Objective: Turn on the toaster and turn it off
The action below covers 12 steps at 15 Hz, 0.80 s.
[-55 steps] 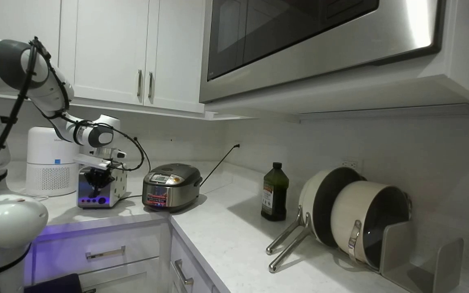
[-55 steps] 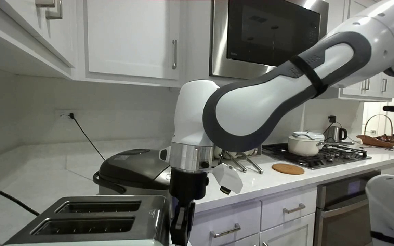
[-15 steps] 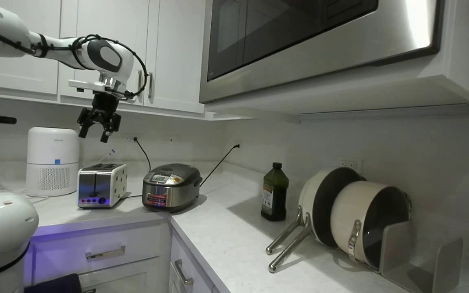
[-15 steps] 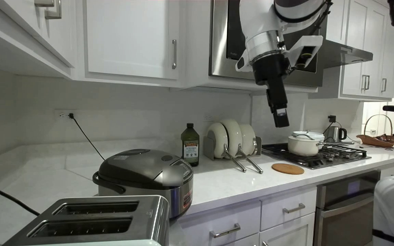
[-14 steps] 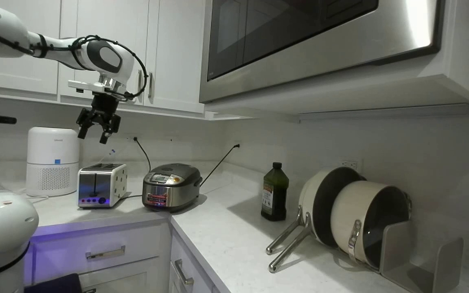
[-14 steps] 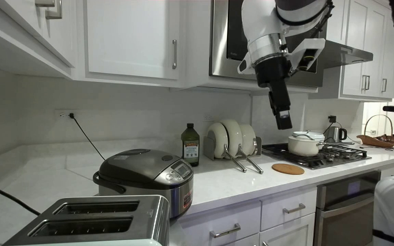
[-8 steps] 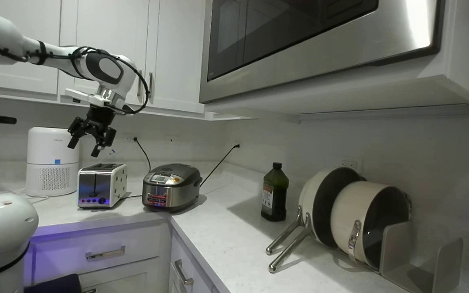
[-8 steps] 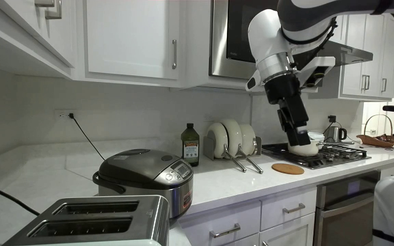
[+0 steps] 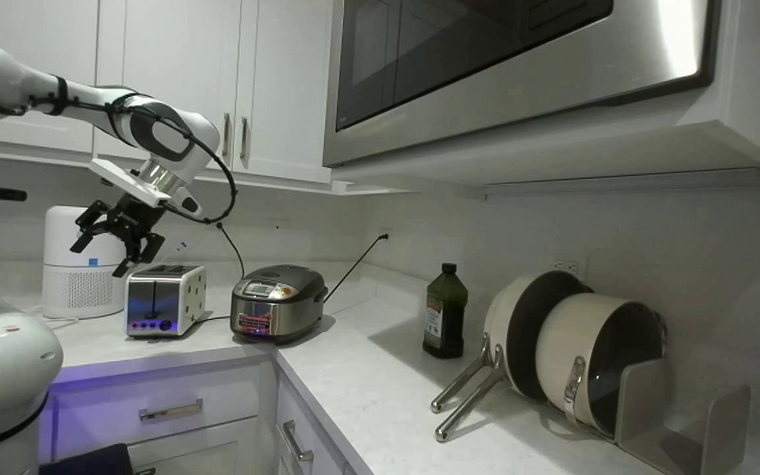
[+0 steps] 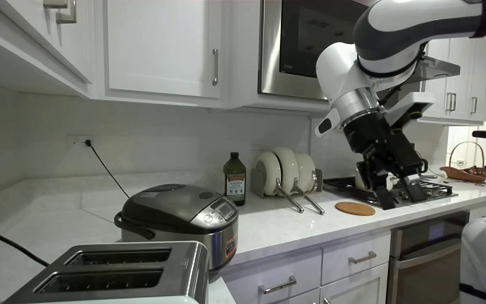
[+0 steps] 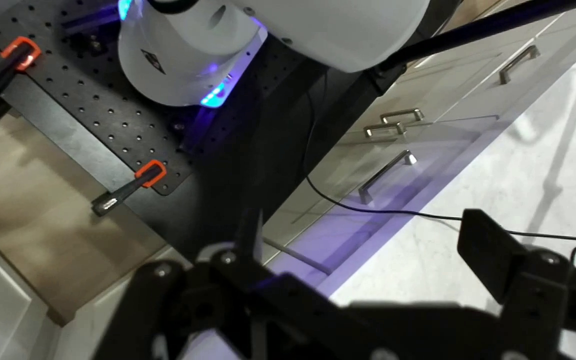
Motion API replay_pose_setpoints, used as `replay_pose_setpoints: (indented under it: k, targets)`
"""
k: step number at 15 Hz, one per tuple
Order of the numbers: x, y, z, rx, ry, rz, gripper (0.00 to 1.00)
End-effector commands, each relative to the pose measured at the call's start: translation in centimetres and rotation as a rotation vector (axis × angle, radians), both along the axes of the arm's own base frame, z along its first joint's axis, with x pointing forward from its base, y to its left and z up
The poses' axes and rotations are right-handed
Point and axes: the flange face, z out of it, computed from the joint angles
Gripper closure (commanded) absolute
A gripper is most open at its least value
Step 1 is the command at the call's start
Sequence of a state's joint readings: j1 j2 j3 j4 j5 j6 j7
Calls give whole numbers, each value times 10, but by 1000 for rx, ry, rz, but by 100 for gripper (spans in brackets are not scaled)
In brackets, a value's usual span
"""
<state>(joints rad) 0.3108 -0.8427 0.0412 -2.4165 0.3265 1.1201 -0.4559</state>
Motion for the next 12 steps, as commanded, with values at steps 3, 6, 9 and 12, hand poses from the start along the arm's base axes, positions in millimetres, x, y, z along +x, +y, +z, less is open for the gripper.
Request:
replay_pose_setpoints:
  k: [3,6,9,12]
  targets:
    - [-35,10,-25,149,-93,-36,0]
    - [-51,18,-35,203,-213,-66,0]
    - [-65,25,-42,235,-334,-84,0]
    - [-76,31,-46,248,-461,-92,0]
